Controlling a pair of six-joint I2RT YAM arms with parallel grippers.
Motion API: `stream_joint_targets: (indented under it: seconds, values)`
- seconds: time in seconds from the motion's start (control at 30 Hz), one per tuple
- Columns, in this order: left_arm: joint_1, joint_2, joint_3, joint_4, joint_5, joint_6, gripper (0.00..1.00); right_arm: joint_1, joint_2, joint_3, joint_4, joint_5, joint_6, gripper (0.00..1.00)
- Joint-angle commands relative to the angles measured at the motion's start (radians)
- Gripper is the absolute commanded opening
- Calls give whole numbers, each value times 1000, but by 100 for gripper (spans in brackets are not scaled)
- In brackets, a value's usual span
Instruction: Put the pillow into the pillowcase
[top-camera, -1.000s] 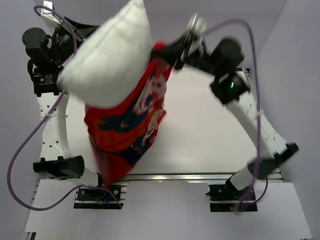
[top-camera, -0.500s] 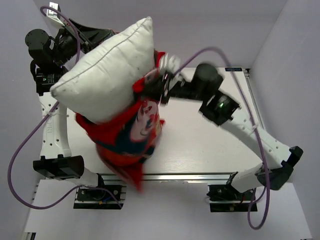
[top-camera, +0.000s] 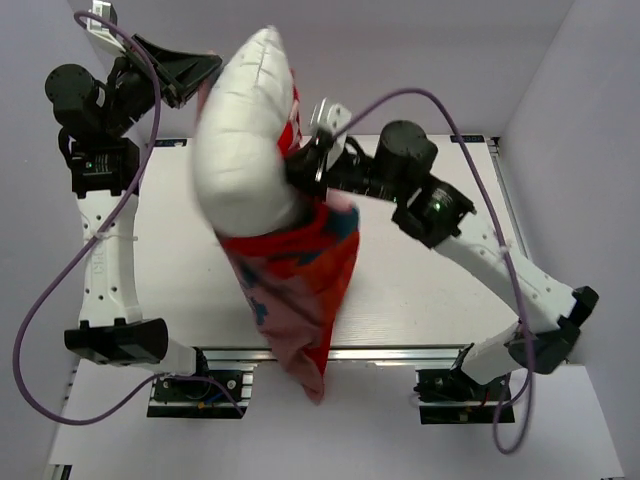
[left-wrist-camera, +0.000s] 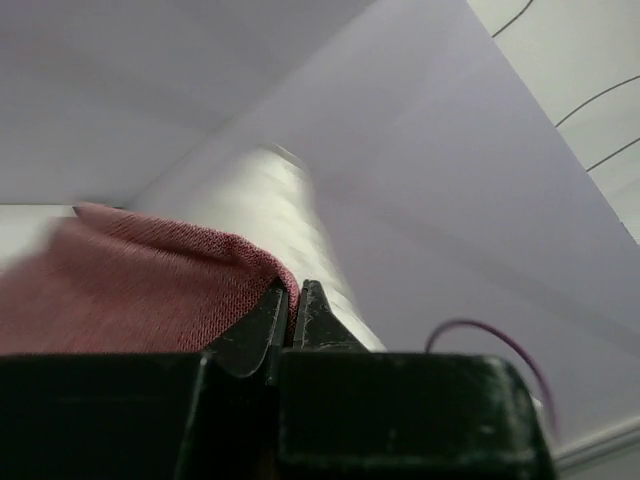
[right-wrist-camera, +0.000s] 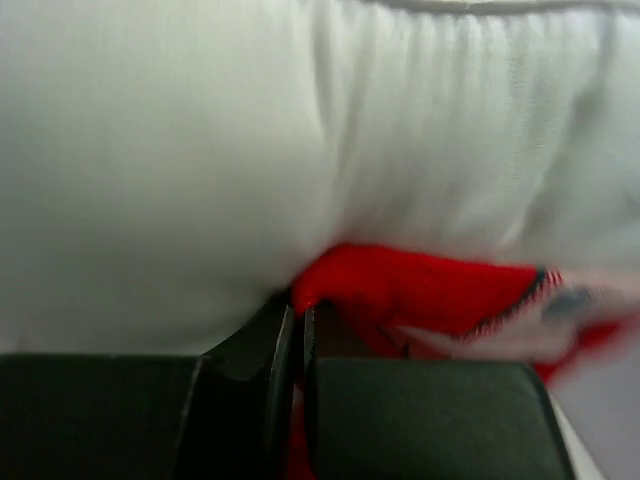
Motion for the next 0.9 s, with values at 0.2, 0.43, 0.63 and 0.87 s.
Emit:
stream_joint_targets:
  seconds: [0.2, 0.43, 0.63, 0.87]
  values:
    - [-8, -64, 39, 191, 80, -108, 0, -357, 340, 709, 64, 203, 6, 0]
    - [-6, -20, 51, 134, -59, -96, 0, -264, 108, 315, 276, 63, 16, 0]
    - [-6, 160, 305, 109, -87, -136, 0, 134, -165, 13, 273, 13, -53, 0]
    - [-11, 35, 197, 142, -62, -207, 0, -301, 286, 606, 238, 260, -32, 0]
